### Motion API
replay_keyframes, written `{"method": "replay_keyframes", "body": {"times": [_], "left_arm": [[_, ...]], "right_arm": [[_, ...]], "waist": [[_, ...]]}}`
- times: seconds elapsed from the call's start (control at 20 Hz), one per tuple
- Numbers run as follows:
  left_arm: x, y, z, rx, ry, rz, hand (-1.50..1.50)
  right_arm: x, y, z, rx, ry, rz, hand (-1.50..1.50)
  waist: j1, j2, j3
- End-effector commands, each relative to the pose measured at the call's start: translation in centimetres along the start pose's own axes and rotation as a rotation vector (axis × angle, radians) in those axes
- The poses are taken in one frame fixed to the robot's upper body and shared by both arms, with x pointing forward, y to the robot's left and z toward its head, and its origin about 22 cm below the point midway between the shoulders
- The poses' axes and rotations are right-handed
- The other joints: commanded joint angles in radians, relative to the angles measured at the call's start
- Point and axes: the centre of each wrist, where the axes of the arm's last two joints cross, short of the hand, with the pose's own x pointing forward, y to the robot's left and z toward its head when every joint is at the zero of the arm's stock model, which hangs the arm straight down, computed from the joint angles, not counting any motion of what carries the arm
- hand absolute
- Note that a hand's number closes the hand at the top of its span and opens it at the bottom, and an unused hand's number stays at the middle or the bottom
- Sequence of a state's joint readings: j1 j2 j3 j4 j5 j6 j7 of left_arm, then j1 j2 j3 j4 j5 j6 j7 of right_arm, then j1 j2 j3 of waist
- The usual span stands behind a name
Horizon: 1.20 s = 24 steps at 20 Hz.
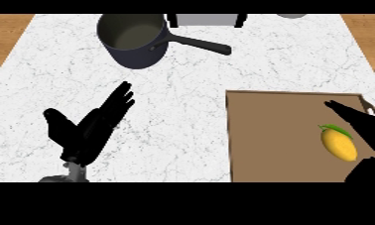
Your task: Pick the lemon from the tray and place it in the pot
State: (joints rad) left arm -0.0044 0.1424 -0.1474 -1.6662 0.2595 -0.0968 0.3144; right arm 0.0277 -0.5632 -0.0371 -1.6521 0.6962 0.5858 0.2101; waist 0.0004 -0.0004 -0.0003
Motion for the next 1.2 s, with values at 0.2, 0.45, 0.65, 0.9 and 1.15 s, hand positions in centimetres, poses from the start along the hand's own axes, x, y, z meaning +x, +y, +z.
{"method": "replay_keyframes", "body": {"times": [0.2, 0.45, 0.65, 0.9, 1.15], "left_arm": [[-1.5, -0.2, -1.7, 0.011, -0.009, 0.002, 0.0], [0.0, 1.8, 0.1, 0.007, 0.001, 0.007, 0.0], [-0.3, -0.4, -0.6, 0.006, 0.009, 0.013, 0.0], [-0.9, 1.1, 0.5, 0.011, 0.002, -0.012, 0.0], [-0.3, -0.8, -0.5, -0.003, 0.01, 0.004, 0.0]], "right_arm": [[0.4, 0.9, -0.7, 0.004, -0.002, -0.005, -1.5], [-2.0, 2.1, -2.0, 0.082, -0.098, -0.042, 1.5], [-3.3, 3.7, -2.0, 0.045, -0.157, -0.031, 1.5], [2.9, 4.1, -2.1, -0.014, -0.118, -0.05, 1.5], [14.3, 9.3, -3.0, -0.048, 0.104, -0.229, 1.5]], "waist": [[-0.004, 0.0, 0.0], [-0.002, 0.0, 0.0], [-0.003, 0.0, 0.0], [-0.003, -0.002, 0.0], [0.008, -0.003, -0.002]]}}
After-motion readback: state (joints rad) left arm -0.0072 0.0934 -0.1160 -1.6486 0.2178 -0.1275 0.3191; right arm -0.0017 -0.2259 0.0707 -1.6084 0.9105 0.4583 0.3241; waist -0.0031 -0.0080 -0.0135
